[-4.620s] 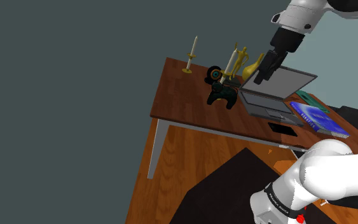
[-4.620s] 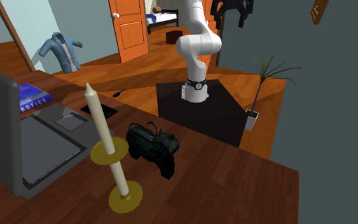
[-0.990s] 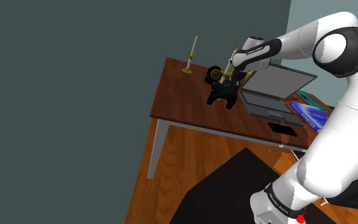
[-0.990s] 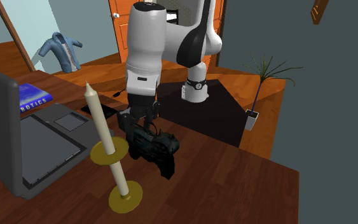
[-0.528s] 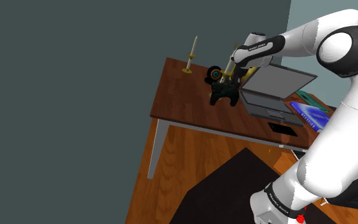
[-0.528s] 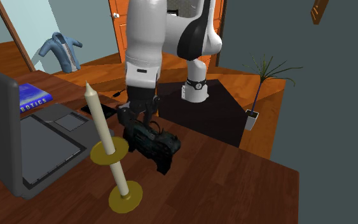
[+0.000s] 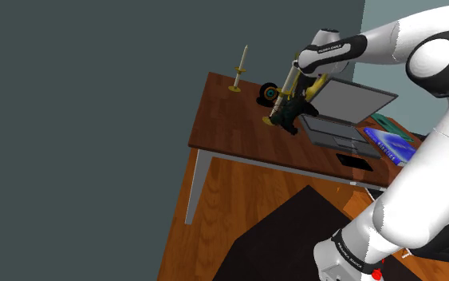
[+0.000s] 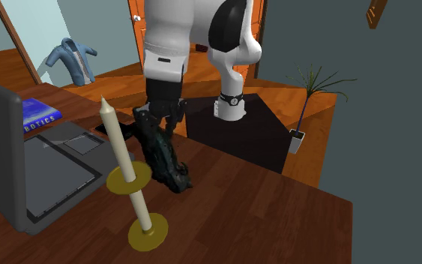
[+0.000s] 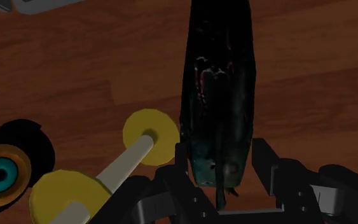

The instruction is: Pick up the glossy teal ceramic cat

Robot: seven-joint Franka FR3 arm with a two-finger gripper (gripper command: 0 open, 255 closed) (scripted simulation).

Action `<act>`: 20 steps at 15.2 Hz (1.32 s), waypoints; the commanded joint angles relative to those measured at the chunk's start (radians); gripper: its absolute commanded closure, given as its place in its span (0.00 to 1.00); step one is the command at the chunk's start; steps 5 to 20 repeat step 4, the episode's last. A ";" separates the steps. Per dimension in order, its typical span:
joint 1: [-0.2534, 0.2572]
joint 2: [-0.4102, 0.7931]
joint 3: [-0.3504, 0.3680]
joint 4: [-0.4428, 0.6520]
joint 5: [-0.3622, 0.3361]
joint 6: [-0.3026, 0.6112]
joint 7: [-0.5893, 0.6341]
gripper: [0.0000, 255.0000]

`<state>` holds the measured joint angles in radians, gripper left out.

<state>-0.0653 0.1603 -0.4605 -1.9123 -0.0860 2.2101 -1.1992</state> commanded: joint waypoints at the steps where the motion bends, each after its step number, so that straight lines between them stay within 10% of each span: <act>1: 0.001 -0.010 -0.001 0.014 -0.004 -0.022 -0.001 1.00; 20: 0.002 -0.015 -0.001 0.023 -0.005 -0.036 -0.001 1.00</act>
